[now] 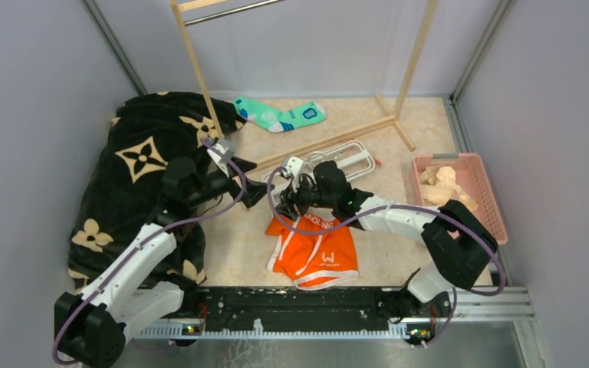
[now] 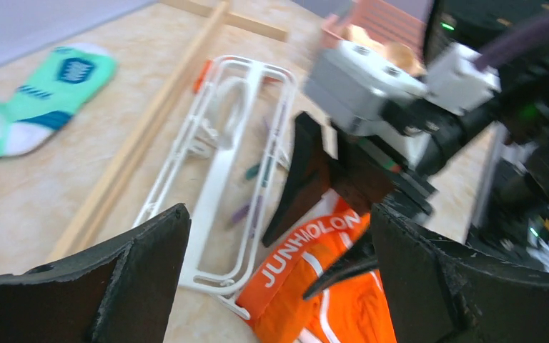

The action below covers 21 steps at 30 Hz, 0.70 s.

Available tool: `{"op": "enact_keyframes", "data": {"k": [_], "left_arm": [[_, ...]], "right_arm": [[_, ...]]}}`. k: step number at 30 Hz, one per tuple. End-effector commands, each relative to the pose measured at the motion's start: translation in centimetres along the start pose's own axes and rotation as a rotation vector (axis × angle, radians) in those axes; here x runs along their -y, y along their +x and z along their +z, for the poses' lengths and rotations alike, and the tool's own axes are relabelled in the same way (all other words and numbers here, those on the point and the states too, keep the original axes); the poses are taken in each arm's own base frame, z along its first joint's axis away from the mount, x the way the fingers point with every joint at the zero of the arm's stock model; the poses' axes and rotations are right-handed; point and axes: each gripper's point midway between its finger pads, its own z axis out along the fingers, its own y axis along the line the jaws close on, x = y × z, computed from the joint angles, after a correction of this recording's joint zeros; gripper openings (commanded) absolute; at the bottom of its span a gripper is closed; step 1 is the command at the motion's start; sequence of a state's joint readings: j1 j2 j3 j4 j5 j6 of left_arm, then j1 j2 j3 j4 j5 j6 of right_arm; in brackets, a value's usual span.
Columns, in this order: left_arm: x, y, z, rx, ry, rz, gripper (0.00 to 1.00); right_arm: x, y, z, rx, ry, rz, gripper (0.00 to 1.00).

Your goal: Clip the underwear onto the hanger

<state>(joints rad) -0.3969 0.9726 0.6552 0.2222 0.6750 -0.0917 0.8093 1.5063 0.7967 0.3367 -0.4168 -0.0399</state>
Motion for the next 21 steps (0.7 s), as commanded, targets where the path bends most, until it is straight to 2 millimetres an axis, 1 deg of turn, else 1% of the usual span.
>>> {"op": "enact_keyframes", "data": {"k": [1, 2, 3, 4, 5, 6, 9, 11, 13, 16, 17, 18, 20, 21], "left_arm": [[-5.1, -0.2, -1.5, 0.036, -0.346, -0.113, 0.99], [-5.6, -0.2, -1.8, 0.04, -0.387, -0.141, 0.99], [-6.0, -0.1, -1.9, 0.039, -0.415, -0.167, 0.99], [-6.3, 0.1, -2.0, 0.034, -0.438, -0.193, 0.99], [-6.5, 0.4, -1.9, 0.024, -0.451, -0.225, 0.99], [-6.6, 0.7, -1.8, 0.011, -0.458, -0.253, 0.99], [-6.9, 2.1, -1.2, -0.044, -0.472, -0.334, 1.0], [-7.1, 3.2, -0.7, -0.088, -0.483, -0.408, 0.99], [-7.0, 4.5, -0.1, -0.143, -0.49, -0.459, 0.99], [-6.2, 5.1, 0.8, -0.191, -0.528, -0.411, 0.99], [-5.7, 5.1, 1.2, -0.2, -0.531, -0.379, 0.99], [-5.0, 5.2, 1.8, -0.208, -0.528, -0.346, 0.99], [-3.7, 5.4, 2.7, -0.227, -0.506, -0.314, 0.99], [-3.5, 5.6, 3.0, -0.238, -0.499, -0.314, 0.99]], "right_arm": [[0.2, -3.7, -1.2, 0.052, 0.028, -0.037, 0.61], [0.2, -3.9, -1.8, 0.057, 0.044, -0.035, 0.67], [0.3, -3.9, -2.6, 0.061, 0.07, -0.025, 0.78], [0.6, -4.0, -3.3, 0.068, 0.111, -0.011, 0.81], [1.2, -3.8, -4.1, 0.066, 0.166, 0.009, 0.82], [2.2, -3.5, -4.9, 0.059, 0.24, 0.039, 0.82], [5.7, -1.8, -7.6, 0.01, 0.471, 0.176, 0.82], [8.2, -0.1, -9.5, -0.01, 0.613, 0.289, 0.82], [10.9, 1.2, -11.7, -0.002, 0.748, 0.387, 0.82], [14.1, 1.6, -14.5, 0.022, 0.864, 0.449, 0.81], [15.2, 1.6, -15.2, 0.02, 0.889, 0.462, 0.8], [16.8, 1.7, -16.4, 0.019, 0.931, 0.478, 0.8], [19.2, 1.6, -17.6, 0.001, 0.963, 0.496, 0.79], [20.3, 1.4, -18.3, -0.007, 0.977, 0.501, 0.79]]}}
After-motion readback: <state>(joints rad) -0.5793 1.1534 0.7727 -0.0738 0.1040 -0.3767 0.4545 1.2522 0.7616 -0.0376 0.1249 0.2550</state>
